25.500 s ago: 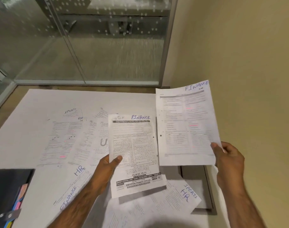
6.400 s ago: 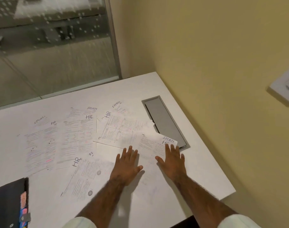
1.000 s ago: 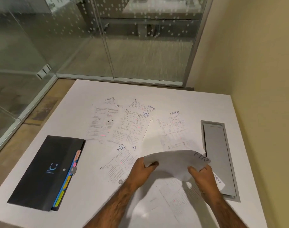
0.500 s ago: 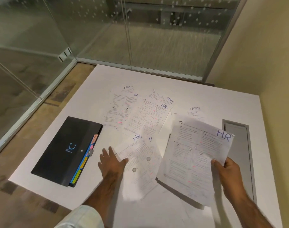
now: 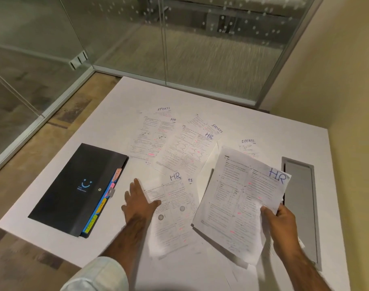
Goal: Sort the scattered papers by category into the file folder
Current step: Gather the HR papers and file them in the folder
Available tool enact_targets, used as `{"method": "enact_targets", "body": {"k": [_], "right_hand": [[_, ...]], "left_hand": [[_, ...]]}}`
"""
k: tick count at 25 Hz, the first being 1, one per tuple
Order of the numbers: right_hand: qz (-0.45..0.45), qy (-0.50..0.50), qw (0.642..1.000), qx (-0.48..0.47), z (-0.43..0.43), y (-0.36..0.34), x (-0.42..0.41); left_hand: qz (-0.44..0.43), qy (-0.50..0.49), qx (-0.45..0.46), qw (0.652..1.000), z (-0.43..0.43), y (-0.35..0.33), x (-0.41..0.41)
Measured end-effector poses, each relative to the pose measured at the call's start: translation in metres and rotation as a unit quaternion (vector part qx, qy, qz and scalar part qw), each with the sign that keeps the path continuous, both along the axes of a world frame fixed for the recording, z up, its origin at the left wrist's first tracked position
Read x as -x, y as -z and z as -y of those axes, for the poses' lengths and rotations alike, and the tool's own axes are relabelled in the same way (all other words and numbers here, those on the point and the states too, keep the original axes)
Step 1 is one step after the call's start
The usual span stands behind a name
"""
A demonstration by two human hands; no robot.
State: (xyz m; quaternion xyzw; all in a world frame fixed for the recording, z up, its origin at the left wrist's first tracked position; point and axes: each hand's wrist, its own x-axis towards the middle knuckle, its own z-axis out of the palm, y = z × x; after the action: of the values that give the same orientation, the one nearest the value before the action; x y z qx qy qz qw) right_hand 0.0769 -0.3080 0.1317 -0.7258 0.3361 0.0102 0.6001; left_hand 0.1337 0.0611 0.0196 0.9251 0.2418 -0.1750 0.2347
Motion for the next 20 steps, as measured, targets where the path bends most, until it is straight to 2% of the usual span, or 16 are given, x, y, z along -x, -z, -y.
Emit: {"method": "enact_targets", "body": {"k": [2, 9, 11, 13, 16, 17, 20], "right_hand": [[0.002, -0.001, 1.0, 0.006, 0.001, 0.001, 0.001], [-0.001, 0.003, 1.0, 0.005, 0.004, 0.005, 0.011], [-0.002, 0.006, 1.0, 0.006, 0.004, 0.006, 0.012], [0.002, 0.011, 1.0, 0.0, 0.004, 0.006, 0.013], [0.008, 0.013, 1.0, 0.002, 0.007, 0.005, 0.015], [0.009, 0.015, 1.0, 0.002, 0.008, 0.005, 0.015], [0.015, 0.009, 1.0, -0.017, 0.01, 0.001, 0.012]], "left_hand": [[-0.034, 0.037, -0.006, 0.999, 0.0, 0.01, -0.005], [0.002, 0.061, -0.005, 0.998, 0.006, 0.004, -0.013], [0.012, 0.018, 0.046, 0.999, 0.01, 0.002, -0.014], [0.058, -0.065, 0.119, 0.989, 0.015, -0.001, -0.012], [0.135, -0.208, 0.231, 0.941, 0.021, -0.01, -0.01], [0.15, -0.224, 0.242, 0.932, 0.021, -0.012, -0.01], [0.175, -0.171, 0.213, 0.946, 0.021, -0.027, -0.014]]}}
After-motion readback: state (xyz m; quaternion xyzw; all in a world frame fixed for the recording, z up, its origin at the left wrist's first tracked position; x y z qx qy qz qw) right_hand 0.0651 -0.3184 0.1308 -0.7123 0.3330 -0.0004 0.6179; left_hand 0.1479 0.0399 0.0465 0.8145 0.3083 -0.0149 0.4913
